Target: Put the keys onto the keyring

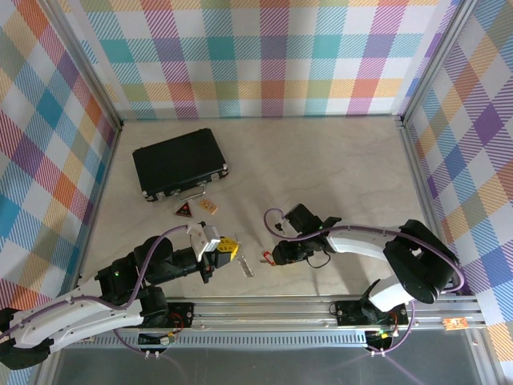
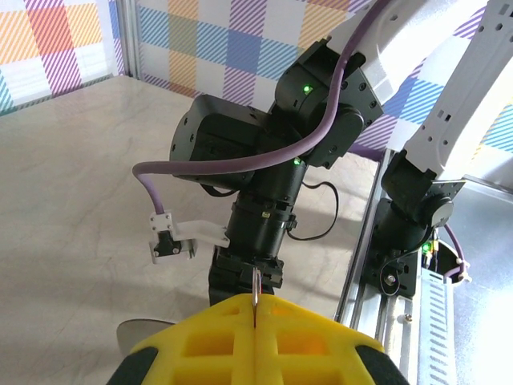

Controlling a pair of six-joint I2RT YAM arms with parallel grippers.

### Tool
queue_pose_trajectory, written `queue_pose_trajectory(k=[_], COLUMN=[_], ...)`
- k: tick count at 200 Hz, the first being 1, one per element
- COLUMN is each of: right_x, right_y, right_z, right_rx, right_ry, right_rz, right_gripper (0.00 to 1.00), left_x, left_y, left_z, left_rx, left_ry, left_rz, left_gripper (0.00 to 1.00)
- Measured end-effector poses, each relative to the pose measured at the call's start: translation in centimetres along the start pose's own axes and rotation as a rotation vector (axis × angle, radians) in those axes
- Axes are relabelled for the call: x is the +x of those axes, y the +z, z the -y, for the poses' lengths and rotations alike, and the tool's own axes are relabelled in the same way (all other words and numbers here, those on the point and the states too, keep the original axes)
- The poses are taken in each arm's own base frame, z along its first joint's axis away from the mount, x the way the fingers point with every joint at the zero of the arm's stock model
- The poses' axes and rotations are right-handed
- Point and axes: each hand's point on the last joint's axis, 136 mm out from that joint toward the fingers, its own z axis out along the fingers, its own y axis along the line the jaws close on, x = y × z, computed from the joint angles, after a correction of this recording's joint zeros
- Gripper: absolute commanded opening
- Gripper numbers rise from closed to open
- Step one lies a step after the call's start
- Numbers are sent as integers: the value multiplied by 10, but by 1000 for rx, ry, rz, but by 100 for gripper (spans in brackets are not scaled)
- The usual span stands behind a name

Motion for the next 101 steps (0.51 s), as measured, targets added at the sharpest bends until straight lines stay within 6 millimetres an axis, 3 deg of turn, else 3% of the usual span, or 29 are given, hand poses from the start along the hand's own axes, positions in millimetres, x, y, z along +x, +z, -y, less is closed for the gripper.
queue_pose_trajectory(k=[101], right_x=[3], right_y=[6], right_z=[-1], right_rx=[-41], right_ry=[-9], right_rz=[1], right_gripper=[20], left_x=[-1], left_y=[10], left_z=[0], left_rx=[0], left_ry=[0], left_rz=[-3], left_gripper=[0])
